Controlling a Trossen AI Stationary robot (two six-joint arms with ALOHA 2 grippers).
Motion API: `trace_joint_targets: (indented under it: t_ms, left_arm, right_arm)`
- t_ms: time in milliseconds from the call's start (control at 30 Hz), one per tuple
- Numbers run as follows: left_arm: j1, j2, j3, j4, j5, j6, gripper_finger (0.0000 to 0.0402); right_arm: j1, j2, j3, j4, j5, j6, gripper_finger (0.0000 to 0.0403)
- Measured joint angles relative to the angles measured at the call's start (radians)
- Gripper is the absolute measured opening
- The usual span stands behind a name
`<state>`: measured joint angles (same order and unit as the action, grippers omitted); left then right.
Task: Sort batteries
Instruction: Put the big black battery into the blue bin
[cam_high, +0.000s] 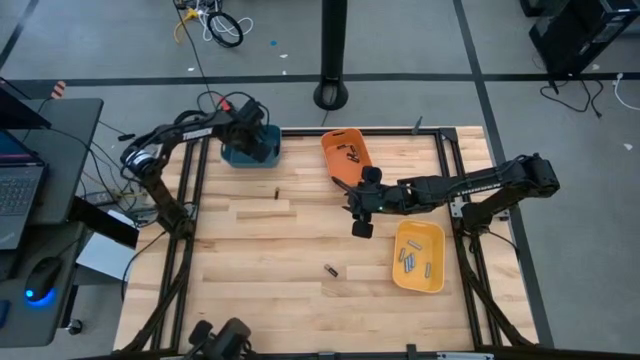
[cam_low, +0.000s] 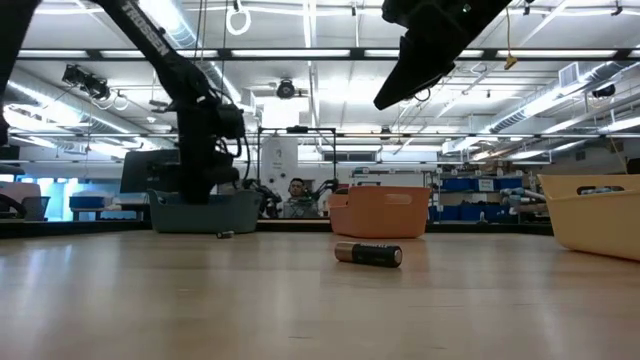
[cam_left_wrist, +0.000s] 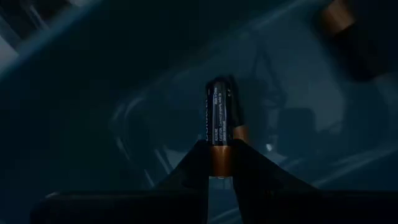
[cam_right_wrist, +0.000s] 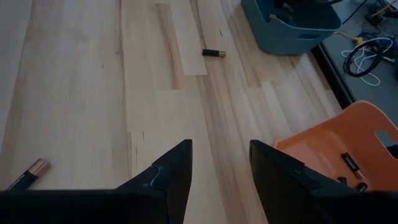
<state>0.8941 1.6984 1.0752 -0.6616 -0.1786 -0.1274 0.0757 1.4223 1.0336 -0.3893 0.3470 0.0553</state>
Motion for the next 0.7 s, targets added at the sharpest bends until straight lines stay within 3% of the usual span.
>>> trace_joint_targets:
  t_ms: [300,700]
  left_arm:
    - [0.024,0.096,0.000,0.006,-0.009,0.017,0.0056]
    - [0.007,0.037,0.000,0.018,-0.009,0.075,0.0102]
  right_arm:
    - [0.000,0.000,0.000,0.000,0.000,0.001,0.0170]
    - [-0.001,0.000,0.000,0.014,0.000,-0.003,0.0167]
